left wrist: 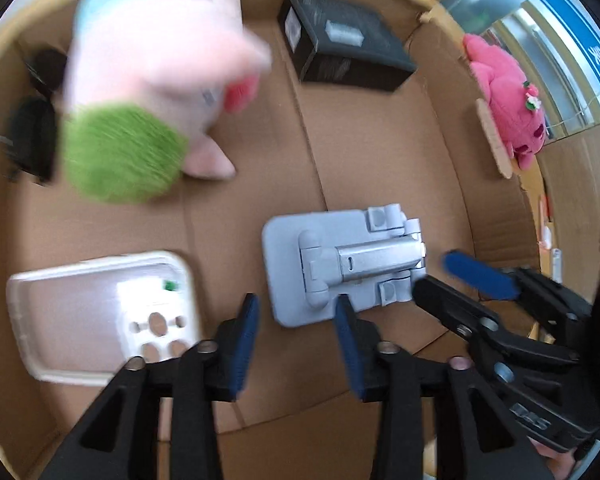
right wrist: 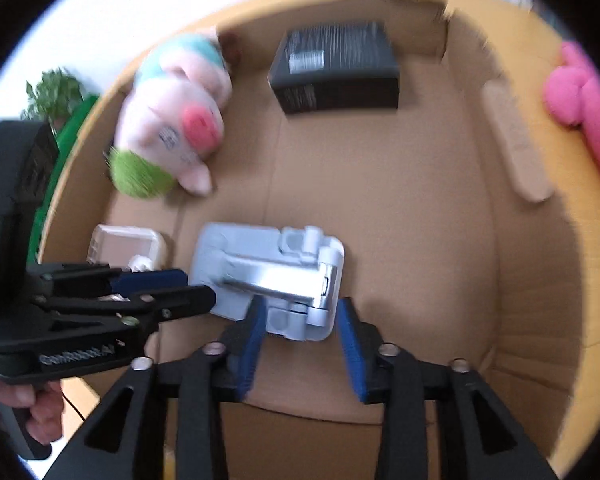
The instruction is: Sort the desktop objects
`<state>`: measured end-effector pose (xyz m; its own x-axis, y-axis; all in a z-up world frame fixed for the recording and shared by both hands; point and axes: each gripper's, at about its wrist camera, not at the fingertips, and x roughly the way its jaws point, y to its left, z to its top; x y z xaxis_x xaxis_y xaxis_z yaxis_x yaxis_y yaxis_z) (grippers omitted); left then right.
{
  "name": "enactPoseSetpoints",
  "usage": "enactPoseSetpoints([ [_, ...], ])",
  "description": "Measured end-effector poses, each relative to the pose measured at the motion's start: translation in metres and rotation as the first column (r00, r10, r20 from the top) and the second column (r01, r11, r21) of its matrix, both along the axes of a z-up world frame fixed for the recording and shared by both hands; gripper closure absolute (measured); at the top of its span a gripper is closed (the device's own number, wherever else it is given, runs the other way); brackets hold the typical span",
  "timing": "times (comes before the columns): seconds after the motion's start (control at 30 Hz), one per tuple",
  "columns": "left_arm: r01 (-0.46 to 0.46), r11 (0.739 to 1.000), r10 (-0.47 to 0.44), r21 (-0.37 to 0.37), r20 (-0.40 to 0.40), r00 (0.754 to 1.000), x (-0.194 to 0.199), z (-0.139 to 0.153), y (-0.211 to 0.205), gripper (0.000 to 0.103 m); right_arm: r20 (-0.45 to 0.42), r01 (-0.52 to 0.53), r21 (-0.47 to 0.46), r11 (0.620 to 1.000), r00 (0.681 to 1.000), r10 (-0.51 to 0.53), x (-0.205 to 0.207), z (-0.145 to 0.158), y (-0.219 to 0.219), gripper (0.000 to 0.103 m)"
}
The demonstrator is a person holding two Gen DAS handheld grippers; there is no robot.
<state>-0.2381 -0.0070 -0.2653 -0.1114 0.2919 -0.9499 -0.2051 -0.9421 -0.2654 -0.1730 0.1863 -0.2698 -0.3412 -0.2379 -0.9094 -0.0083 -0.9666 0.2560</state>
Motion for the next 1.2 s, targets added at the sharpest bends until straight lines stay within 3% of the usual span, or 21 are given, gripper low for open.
enactPoseSetpoints([
  [0.03, -0.007, 1.000, 0.006, -0.016, -0.057, 0.998, 0.006, 0.013, -0.002, 0.040, -0.045, 0.009, 0.012, 1.000, 0.999, -0.008, 0.008, 0.011, -0.001, 0.031],
  [0.07, -0.096, 0.994, 0.090, -0.046, -0.121, 0.989, 0.014, 0.027, -0.005, 0.027, -0.082, 0.012, 0.030, 0.999, 0.997, -0.010, 0.017, 0.019, -0.003, 0.024],
  [0.13, -0.151, 0.981, 0.122, -0.119, -0.219, 0.968, 0.028, 0.053, -0.014, 0.010, -0.142, 0.011, 0.075, 0.997, 0.990, 0.000, 0.036, 0.032, -0.010, 0.022],
  [0.17, -0.174, 0.975, 0.136, -0.137, -0.247, 0.959, 0.033, 0.062, -0.017, 0.007, -0.146, 0.005, 0.087, 0.996, 0.989, 0.008, 0.038, 0.036, -0.012, 0.022],
  [0.3, -0.250, 0.952, 0.176, -0.179, -0.348, 0.921, 0.053, 0.100, -0.038, 0.006, -0.126, 0.017, 0.112, 0.994, 0.992, -0.003, 0.060, 0.048, -0.021, 0.022],
  [0.53, -0.261, 0.942, 0.132, -0.209, -0.484, 0.865, 0.092, 0.159, -0.048, 0.004, -0.156, 0.001, 0.104, 0.995, 0.988, 0.015, 0.073, 0.109, -0.043, 0.022],
  [0.87, -0.306, 0.941, 0.162, -0.146, -0.600, 0.784, 0.149, 0.211, -0.061, 0.001, -0.210, 0.051, 0.136, 0.989, 0.977, -0.021, 0.108, 0.176, -0.060, 0.022],
  [1.2, -0.274, 0.955, 0.148, -0.114, -0.619, 0.772, 0.186, 0.231, -0.058, 0.001, -0.217, 0.053, 0.143, 0.988, 0.976, -0.021, 0.146, 0.196, -0.072, 0.022],
])
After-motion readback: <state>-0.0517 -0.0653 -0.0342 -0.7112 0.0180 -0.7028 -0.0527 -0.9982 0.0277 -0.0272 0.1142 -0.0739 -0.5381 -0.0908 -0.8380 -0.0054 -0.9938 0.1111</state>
